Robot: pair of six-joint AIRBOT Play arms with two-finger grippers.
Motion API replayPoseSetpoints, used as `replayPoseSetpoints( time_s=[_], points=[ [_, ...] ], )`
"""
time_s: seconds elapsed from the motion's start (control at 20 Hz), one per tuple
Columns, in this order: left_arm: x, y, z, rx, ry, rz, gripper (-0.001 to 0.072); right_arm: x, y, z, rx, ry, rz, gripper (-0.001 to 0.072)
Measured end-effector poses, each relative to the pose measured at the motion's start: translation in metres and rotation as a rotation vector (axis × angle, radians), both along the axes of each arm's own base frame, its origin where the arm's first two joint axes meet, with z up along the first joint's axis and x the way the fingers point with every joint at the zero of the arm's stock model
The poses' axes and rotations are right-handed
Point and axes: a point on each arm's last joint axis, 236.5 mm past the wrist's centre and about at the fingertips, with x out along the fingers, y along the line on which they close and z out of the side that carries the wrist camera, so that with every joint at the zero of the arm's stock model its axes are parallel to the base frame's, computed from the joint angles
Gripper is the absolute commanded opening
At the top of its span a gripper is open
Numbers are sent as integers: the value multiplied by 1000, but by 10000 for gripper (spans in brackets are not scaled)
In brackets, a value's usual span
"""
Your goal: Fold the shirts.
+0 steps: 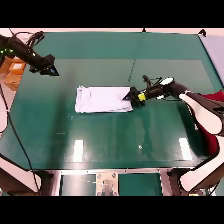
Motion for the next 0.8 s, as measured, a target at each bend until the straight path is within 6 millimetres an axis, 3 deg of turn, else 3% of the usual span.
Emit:
replayPoseSetpoints(
  time_s=[0.05, 0.2, 0.35, 0.45, 0.55, 0.7, 0.8],
  points=[
    [0, 2, -1, 11, 1, 3, 21, 8, 6, 8, 31, -28, -4, 20],
    [0, 7, -4, 32, 4, 7, 22, 33, 16, 55, 117, -131, 2, 19],
    [-1, 9, -5, 41, 9, 7, 22, 69, -10, 146, 170, -321, -42, 19],
    [-2, 9, -5, 44, 13, 5, 22, 83, -48, 210, 170, -443, -102, 20],
    [-3, 9, -5, 44, 16, 4, 22, 89, -102, 260, 131, -535, -189, 19],
    [-3, 10, -5, 48, 17, 5, 22, 80, -197, 312, 52, -620, -364, 19],
    [-4, 10, -6, 47, 20, 3, 22, 66, -260, 324, -21, -629, -479, 19]
  ],
)
